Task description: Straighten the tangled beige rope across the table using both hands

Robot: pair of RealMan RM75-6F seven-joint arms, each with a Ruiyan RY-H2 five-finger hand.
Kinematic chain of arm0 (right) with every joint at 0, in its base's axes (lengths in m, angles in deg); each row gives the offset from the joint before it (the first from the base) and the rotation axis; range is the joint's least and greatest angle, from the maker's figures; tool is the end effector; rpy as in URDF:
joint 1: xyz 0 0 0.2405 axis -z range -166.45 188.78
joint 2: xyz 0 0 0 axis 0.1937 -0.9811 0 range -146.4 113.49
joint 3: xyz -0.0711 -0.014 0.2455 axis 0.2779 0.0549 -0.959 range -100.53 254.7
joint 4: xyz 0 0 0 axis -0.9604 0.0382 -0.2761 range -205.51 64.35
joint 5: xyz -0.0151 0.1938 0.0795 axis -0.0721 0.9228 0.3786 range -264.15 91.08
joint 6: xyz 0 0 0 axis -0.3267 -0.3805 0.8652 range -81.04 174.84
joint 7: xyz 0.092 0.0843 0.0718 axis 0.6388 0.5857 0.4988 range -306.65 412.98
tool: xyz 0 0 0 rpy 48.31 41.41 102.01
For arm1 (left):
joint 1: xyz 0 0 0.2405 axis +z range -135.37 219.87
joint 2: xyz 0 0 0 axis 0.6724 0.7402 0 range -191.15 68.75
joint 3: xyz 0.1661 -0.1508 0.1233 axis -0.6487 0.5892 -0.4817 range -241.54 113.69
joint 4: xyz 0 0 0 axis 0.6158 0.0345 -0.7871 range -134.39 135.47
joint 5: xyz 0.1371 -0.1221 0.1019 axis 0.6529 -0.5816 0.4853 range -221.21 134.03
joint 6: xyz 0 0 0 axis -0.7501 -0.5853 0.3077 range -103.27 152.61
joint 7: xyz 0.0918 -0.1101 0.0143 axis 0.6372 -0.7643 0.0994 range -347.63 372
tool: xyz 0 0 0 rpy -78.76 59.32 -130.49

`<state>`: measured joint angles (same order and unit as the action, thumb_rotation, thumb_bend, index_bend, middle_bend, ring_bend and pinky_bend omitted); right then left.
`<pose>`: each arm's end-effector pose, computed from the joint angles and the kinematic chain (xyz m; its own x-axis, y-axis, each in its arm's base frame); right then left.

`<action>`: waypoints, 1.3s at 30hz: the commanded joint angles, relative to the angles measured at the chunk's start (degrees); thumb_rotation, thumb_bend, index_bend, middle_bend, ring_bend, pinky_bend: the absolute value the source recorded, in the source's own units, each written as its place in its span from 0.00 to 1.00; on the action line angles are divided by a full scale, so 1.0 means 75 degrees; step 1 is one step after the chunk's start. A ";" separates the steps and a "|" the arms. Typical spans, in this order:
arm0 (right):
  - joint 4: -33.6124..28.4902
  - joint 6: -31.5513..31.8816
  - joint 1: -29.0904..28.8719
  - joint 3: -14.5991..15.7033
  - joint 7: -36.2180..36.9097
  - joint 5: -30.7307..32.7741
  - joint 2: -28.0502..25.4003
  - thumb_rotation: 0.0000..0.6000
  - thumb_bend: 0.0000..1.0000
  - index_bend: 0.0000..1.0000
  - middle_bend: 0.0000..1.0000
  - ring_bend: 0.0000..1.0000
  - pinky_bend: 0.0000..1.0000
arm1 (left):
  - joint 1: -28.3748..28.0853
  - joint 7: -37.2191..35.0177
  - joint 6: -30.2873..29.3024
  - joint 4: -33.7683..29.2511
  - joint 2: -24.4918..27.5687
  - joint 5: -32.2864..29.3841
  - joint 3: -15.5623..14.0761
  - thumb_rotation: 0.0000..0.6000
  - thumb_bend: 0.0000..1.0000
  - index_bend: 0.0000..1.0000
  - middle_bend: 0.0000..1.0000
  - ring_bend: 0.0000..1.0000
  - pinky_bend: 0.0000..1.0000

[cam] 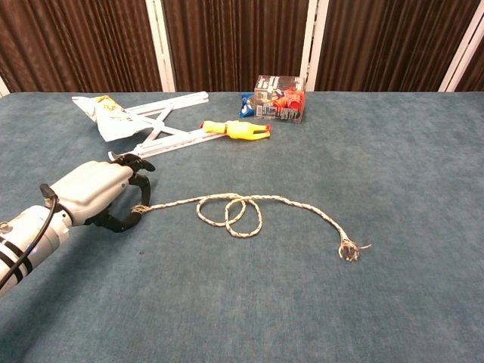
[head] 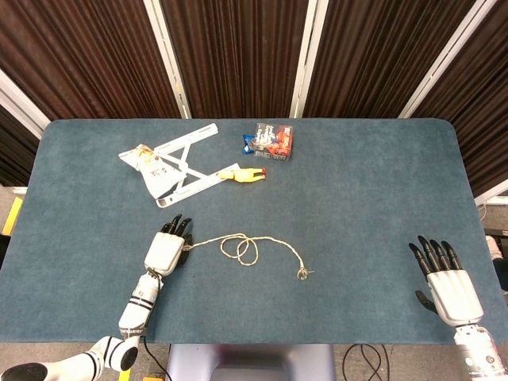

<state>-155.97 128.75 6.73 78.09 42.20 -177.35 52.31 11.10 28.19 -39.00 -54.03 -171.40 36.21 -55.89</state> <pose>-0.3264 -0.1642 0.1227 0.6058 -0.1066 0.7884 -0.7953 -0.1075 0.5966 -0.2116 0.3093 -0.0875 0.5353 0.1223 0.8358 0.8199 -0.3133 -0.4792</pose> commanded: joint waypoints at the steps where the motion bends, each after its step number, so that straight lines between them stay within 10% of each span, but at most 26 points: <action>1: 0.0002 -0.0001 -0.0001 0.0000 0.0002 0.0002 0.0000 1.00 0.31 0.00 0.00 0.00 0.00 | -0.0004 -0.0005 0.0002 0.0005 -0.0005 -0.0005 -0.0002 1.00 0.42 0.50 0.12 0.04 0.25; 20: 0.0197 -0.0292 -0.0291 0.0057 -0.0054 -0.0270 0.0362 1.00 0.31 0.01 0.00 0.00 0.00 | -0.0039 -0.0046 -0.0273 0.0007 0.0071 0.0074 -0.0087 1.00 0.43 0.63 0.14 0.04 0.25; 31: -0.0185 -0.1303 -0.1177 -0.0208 -0.1066 -0.0398 0.1412 1.00 0.30 0.38 0.00 0.00 0.00 | 0.0236 0.0069 -0.0760 -0.1011 0.0782 0.0256 -0.0256 1.00 0.43 0.64 0.15 0.04 0.25; 39: 0.0221 -0.2079 -0.1813 -0.0514 -0.1430 -0.0001 0.2425 1.00 0.31 0.46 0.00 0.00 0.00 | 0.0320 0.0161 -0.0813 -0.1385 0.1069 0.0217 -0.0278 1.00 0.43 0.64 0.15 0.04 0.25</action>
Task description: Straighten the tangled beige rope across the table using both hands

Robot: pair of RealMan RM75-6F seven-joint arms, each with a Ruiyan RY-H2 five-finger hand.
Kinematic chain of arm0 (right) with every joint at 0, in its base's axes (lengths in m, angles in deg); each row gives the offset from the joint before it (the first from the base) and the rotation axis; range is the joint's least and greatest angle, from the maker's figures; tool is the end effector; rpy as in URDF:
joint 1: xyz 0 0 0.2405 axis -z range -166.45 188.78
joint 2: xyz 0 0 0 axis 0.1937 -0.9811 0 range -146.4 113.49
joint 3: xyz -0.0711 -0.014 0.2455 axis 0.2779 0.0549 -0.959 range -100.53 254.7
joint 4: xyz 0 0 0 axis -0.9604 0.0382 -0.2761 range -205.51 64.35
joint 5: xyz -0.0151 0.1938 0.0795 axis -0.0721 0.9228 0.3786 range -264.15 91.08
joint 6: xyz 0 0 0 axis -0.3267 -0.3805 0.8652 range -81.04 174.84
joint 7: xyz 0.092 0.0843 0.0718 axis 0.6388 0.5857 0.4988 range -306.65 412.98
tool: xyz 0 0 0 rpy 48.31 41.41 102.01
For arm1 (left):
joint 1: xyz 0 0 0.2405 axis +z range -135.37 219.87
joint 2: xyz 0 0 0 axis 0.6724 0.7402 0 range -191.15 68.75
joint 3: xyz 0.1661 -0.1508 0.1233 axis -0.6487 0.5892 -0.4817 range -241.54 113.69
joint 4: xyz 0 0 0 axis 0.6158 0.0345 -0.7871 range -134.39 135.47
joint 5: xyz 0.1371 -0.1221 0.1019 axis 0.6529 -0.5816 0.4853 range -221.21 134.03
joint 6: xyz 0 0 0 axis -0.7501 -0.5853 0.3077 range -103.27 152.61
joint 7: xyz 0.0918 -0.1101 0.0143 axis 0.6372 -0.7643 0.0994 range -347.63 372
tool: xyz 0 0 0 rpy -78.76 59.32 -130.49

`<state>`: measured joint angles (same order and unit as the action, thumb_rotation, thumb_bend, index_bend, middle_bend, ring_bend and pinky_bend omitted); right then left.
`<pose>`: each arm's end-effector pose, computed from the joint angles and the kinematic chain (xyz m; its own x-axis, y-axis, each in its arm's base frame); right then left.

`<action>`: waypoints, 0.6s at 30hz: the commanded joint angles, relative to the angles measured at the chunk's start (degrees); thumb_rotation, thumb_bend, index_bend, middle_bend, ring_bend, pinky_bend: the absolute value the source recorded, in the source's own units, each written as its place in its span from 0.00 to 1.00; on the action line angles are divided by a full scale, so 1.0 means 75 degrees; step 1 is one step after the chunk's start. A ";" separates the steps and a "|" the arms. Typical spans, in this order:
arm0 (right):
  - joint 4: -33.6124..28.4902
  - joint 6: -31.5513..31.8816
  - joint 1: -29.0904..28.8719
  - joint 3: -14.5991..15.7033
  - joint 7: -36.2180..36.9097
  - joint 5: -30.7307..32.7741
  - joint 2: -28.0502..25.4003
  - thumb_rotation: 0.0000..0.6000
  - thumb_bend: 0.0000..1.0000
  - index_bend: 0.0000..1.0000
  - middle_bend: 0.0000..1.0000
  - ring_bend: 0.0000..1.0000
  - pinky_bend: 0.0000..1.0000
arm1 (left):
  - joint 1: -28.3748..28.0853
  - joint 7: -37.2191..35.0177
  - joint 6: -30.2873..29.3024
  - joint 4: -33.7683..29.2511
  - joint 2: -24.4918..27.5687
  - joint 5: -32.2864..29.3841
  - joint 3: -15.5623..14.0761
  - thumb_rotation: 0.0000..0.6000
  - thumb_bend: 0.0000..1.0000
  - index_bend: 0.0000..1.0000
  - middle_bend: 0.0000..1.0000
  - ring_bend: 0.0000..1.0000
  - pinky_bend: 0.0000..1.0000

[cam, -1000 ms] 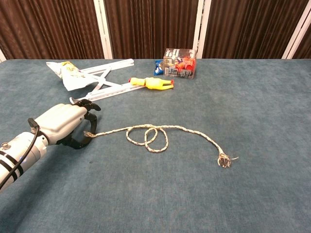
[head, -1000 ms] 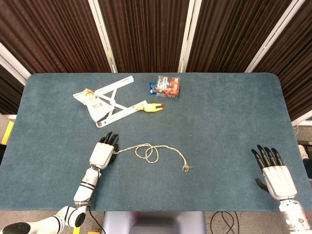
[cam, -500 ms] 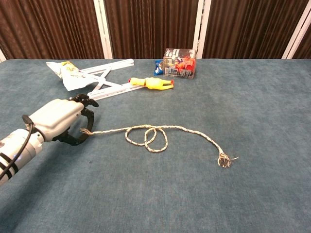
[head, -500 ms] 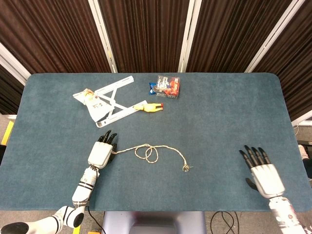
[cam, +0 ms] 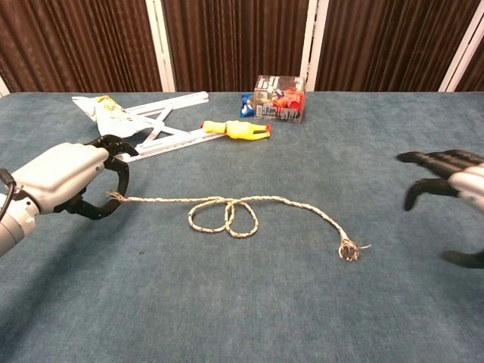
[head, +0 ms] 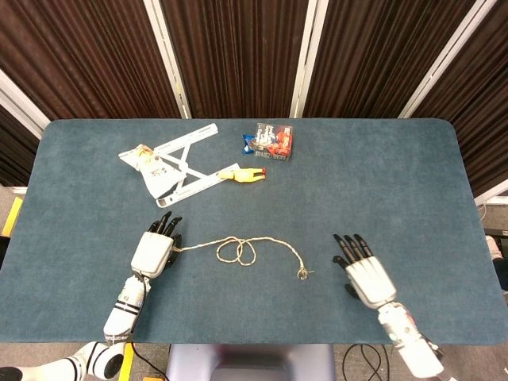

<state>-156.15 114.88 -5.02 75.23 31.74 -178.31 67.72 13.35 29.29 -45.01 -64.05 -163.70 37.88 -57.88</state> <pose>-0.2458 -0.2191 0.0104 0.5904 -0.1519 0.7927 -0.7744 -0.3835 0.5033 -0.2139 0.2971 -0.0489 0.5177 0.0517 0.8540 0.8172 -0.3252 -0.4758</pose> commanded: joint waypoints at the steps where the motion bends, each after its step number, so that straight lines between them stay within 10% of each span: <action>1: 0.0332 -0.0276 -0.0305 -0.0152 -0.0030 0.0145 0.0501 1.00 0.33 0.47 0.00 0.00 0.00 | 0.0024 0.0022 -0.0012 -0.0070 0.0059 -0.0008 -0.0015 1.00 0.43 0.64 0.15 0.04 0.25; 18: 0.1047 -0.1080 -0.1166 -0.0272 -0.1001 0.0547 0.1543 1.00 0.39 0.50 0.00 0.00 0.00 | 0.0035 -0.0060 0.0030 -0.0135 0.0286 -0.0164 0.0090 1.00 0.43 0.64 0.15 0.04 0.25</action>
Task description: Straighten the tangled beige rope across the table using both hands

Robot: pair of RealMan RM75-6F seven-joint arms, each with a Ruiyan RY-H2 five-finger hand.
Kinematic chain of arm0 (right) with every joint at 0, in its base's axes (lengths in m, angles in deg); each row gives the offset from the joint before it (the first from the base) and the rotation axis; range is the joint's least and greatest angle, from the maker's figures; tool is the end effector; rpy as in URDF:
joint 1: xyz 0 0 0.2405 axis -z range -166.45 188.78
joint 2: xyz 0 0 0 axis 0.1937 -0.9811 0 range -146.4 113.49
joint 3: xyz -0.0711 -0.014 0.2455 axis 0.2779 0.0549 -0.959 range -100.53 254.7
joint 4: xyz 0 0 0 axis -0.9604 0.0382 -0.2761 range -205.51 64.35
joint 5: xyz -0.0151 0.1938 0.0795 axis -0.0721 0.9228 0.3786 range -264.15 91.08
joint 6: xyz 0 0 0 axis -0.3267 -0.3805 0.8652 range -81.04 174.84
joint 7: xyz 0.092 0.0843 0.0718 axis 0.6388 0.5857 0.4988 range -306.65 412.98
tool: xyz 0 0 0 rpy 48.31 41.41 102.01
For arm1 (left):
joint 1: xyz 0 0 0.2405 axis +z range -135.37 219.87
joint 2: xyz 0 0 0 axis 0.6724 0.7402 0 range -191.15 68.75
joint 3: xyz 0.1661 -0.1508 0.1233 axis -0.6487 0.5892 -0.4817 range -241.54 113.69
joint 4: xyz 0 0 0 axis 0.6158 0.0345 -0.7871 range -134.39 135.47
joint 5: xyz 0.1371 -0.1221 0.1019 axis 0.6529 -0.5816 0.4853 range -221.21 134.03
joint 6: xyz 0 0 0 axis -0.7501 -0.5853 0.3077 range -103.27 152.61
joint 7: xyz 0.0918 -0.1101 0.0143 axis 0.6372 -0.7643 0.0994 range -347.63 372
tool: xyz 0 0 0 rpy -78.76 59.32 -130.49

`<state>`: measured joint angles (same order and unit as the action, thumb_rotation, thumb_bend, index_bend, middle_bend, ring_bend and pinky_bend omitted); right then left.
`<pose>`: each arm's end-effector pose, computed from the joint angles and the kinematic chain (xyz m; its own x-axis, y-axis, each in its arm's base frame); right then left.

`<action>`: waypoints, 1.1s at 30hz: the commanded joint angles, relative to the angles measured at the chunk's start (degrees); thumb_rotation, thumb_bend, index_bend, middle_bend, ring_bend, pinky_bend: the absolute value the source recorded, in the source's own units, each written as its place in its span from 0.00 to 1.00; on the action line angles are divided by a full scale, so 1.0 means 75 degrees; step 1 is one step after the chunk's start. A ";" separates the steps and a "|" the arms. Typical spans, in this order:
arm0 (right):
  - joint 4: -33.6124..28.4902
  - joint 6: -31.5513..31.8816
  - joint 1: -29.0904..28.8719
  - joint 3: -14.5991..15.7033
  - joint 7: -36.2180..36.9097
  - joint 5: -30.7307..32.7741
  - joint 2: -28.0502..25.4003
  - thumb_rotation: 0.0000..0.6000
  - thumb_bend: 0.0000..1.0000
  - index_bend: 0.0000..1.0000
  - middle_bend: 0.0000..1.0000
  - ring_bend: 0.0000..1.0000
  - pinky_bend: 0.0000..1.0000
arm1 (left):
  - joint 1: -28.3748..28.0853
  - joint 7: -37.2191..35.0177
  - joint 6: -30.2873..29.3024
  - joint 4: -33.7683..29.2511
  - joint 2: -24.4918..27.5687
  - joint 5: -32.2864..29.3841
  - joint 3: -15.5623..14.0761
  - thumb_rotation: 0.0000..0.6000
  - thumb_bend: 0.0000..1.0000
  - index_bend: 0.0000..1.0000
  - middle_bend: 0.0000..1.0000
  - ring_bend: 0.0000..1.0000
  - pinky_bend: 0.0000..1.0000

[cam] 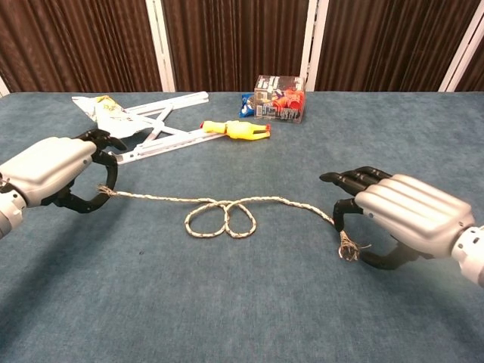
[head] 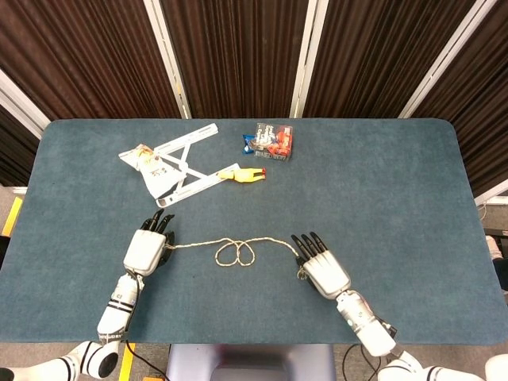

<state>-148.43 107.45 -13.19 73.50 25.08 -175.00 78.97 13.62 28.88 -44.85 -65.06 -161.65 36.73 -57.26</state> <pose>-0.2072 -0.2499 -0.0538 0.6618 -0.1444 0.7357 -0.6904 -0.4998 0.5230 -0.2221 0.3020 -0.0364 0.5170 0.0506 0.8545 0.8251 -0.2953 -0.4817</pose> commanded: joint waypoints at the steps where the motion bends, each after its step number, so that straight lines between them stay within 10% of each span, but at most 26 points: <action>1: 0.0017 -0.0143 -0.0118 -0.0054 -0.0196 0.0151 0.0048 1.00 0.39 0.50 0.00 0.00 0.00 | -0.0004 -0.0007 0.0010 -0.0003 0.0021 -0.0017 0.0011 1.00 0.43 0.64 0.15 0.04 0.25; 33: 0.0119 -0.0389 -0.0593 0.0046 -0.1299 0.1063 0.0309 1.00 0.46 0.72 0.08 0.00 0.00 | -0.0053 -0.0083 0.0023 -0.0021 0.0171 -0.0116 0.0080 1.00 0.44 0.64 0.14 0.04 0.25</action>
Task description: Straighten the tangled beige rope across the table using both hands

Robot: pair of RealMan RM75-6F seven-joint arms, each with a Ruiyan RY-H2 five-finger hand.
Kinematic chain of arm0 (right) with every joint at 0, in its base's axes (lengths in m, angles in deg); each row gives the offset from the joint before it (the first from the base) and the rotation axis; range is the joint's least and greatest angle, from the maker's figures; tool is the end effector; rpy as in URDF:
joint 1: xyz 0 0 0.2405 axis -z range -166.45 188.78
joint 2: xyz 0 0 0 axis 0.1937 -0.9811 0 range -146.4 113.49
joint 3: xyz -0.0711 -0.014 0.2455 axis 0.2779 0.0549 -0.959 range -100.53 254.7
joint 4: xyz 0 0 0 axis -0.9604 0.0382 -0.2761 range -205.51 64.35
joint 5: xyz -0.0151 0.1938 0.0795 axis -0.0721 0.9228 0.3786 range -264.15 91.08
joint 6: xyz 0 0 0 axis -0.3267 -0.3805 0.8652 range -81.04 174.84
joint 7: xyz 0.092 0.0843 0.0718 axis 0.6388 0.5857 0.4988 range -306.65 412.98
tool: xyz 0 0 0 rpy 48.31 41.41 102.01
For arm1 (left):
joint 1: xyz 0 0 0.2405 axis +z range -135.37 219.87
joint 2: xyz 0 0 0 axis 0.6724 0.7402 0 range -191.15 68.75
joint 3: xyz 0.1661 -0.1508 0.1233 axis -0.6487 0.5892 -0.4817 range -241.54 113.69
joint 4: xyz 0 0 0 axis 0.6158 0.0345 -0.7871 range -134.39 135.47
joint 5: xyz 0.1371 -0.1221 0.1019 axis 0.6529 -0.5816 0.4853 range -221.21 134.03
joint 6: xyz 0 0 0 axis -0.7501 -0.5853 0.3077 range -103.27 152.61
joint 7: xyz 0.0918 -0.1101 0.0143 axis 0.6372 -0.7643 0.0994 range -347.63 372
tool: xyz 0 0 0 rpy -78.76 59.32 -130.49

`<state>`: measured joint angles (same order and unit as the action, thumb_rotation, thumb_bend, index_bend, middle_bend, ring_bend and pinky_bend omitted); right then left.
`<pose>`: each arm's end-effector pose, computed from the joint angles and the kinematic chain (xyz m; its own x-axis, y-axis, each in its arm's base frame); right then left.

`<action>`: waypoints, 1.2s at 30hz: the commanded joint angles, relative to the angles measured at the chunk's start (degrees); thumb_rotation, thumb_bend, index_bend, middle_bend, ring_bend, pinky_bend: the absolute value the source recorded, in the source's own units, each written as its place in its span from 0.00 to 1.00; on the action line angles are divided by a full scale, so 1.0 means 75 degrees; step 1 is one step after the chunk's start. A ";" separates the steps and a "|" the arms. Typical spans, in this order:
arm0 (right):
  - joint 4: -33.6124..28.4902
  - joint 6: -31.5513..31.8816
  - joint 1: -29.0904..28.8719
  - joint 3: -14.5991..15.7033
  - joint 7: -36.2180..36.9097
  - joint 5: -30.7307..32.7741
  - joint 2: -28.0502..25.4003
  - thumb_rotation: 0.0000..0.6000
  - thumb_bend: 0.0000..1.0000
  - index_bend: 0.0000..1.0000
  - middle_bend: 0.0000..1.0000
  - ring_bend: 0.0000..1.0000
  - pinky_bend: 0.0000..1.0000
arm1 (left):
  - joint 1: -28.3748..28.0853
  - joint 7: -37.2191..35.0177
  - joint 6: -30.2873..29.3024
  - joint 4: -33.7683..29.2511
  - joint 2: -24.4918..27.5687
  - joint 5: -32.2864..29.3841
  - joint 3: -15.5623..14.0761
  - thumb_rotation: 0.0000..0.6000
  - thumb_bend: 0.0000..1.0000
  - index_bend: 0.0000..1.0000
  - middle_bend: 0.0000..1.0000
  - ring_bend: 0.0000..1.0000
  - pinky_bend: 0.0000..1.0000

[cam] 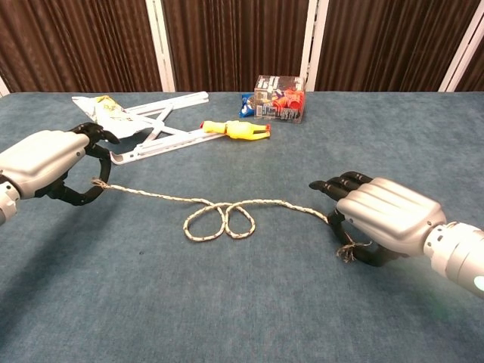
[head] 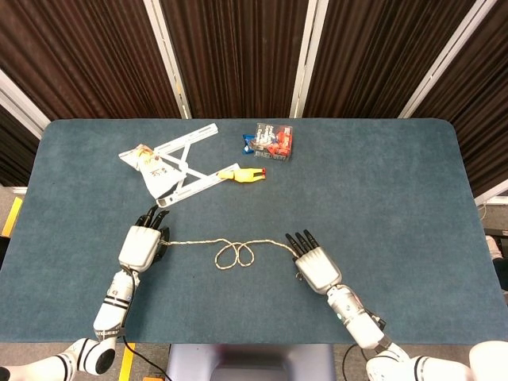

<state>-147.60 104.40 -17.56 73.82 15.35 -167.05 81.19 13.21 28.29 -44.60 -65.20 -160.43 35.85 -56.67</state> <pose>-0.1992 -0.2634 -0.0706 0.7528 -0.1447 0.6421 -0.6122 -0.5124 0.6023 -0.2257 0.3086 -0.0278 0.5160 0.0447 0.8554 0.8287 -0.2785 -0.4854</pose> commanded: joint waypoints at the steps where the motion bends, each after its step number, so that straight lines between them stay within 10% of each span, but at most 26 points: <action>1: 0.0018 0.0037 -0.0020 0.0008 -0.0003 0.0006 0.0027 1.00 0.46 0.73 0.09 0.00 0.00 | 0.0002 -0.0007 -0.0019 -0.0004 0.0015 0.0003 0.0005 1.00 0.44 0.64 0.14 0.04 0.25; 36: -0.0985 0.0478 0.0138 -0.1007 0.2147 0.1364 -0.2270 1.00 0.61 0.84 0.14 0.00 0.00 | 0.0188 -0.0194 -0.0054 0.0415 0.0929 -0.0630 0.0426 1.00 0.50 0.64 0.15 0.04 0.24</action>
<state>-155.46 108.11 -16.60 66.63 31.02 -157.34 64.50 14.48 26.91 -44.95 -62.25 -153.62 31.25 -53.52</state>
